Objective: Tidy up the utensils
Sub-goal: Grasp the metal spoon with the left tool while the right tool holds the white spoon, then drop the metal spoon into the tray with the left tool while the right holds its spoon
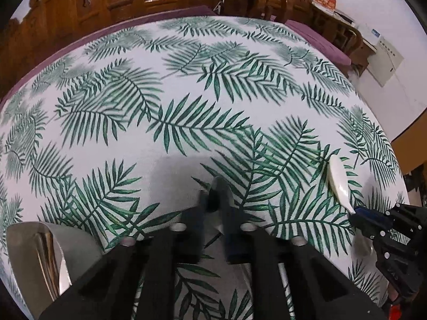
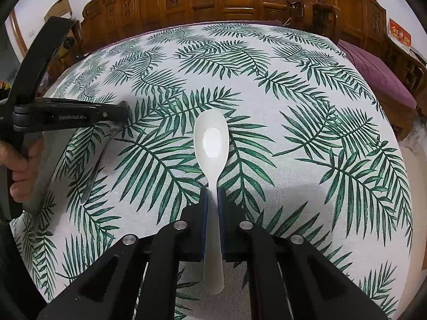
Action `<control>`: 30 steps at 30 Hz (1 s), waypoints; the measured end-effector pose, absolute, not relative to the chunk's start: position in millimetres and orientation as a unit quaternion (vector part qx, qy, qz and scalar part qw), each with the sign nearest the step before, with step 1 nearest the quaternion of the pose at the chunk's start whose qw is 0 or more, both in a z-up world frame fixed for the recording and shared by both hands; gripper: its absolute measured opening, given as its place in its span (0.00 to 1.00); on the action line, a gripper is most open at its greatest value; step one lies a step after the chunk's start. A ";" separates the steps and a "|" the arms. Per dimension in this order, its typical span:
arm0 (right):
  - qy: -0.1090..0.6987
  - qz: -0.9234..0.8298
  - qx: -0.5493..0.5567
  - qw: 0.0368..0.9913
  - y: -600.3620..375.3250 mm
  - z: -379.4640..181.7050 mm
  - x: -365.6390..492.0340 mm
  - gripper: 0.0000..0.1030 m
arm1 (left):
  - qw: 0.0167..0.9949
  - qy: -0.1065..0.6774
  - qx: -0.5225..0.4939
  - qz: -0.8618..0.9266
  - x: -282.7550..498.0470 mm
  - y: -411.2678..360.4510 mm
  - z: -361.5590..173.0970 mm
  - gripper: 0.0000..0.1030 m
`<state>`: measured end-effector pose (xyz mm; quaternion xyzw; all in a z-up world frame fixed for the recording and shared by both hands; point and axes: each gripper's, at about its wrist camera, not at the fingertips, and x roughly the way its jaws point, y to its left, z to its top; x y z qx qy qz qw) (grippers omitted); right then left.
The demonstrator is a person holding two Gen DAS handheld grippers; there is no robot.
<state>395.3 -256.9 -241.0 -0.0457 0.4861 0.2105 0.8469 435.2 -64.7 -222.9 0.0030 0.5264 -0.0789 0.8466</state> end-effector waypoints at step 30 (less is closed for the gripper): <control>0.443 0.250 -0.043 0.860 -196.2 -175.8 340.5 0.09 | 0.898 0.430 -0.016 -0.091 334.2 -6.0 -112.0 0.00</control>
